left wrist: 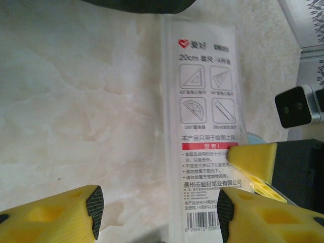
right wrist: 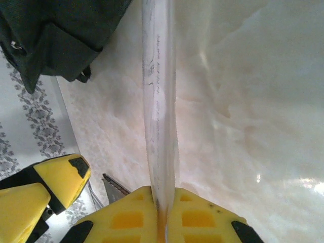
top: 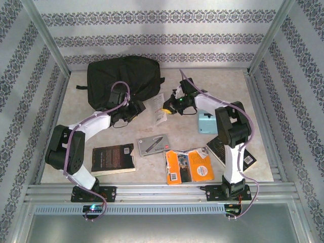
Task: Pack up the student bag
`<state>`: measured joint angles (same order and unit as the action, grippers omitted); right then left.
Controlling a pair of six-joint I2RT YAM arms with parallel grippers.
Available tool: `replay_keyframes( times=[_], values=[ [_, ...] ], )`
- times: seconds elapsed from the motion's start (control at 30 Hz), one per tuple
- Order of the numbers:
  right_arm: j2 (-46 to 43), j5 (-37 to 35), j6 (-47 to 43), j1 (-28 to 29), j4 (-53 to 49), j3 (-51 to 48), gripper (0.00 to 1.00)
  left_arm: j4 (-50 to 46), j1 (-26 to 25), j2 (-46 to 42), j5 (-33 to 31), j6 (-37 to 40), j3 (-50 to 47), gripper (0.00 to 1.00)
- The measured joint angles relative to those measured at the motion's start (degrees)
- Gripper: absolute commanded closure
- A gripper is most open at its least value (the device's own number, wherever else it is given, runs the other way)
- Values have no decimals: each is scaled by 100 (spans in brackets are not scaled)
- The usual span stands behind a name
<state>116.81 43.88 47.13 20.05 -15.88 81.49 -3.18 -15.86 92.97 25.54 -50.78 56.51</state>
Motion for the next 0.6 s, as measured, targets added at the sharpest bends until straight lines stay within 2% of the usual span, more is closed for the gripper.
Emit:
replay_keyframes(
  times=[0.13, 0.43, 0.5, 0.6],
  values=[
    [-647, -192, 407, -2, 597, -645, 100, -48, 22, -68, 184, 15, 28, 32],
    [-2068, -420, 688, 455, 1939, -1722, 100, 540, 22, -68, 1287, -234, 157, 27],
    [-2199, -420, 815, 566, 2240, -1851, 100, 879, 22, -68, 1521, -393, 162, 30],
    [-2282, -431, 1027, 645, 2614, -2020, 100, 1606, 22, -26, 1878, -809, 146, 43]
  ],
)
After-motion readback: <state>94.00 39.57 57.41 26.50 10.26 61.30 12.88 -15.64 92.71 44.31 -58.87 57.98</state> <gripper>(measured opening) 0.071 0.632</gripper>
